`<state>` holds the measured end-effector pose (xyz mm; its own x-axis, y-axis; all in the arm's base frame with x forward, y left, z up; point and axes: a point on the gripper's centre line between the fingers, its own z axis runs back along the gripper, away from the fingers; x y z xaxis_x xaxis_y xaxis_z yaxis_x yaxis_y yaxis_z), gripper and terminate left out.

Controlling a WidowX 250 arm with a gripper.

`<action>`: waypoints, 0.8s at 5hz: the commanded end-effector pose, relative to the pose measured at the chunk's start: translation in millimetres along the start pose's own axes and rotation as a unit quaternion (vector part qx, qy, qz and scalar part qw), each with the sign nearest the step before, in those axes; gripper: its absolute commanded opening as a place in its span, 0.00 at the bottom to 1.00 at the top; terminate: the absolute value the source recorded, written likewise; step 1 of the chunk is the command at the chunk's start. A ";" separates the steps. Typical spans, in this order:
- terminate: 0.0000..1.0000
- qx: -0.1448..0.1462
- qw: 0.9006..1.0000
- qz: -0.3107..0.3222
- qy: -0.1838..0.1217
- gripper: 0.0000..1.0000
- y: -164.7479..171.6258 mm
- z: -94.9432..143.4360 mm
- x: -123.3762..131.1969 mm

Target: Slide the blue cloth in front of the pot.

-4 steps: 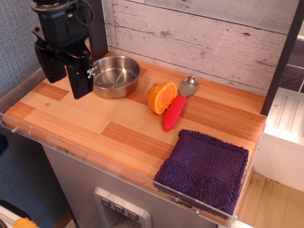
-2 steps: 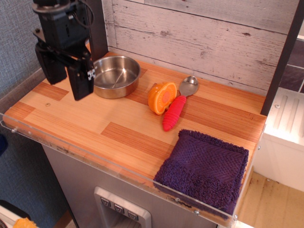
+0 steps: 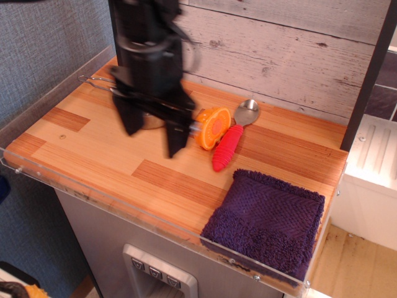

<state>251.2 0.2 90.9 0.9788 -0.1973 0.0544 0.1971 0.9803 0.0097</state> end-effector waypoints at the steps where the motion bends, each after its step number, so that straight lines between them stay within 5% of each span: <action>1: 0.00 -0.001 0.998 -0.067 -0.003 1.00 -75.1 -31.9 28.1; 4: 0.00 0.002 0.989 -0.145 0.014 1.00 -94.1 -67.9 25.2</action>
<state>263.2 -96.5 18.6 0.8848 -0.4660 0.0068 0.4658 0.8846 0.0222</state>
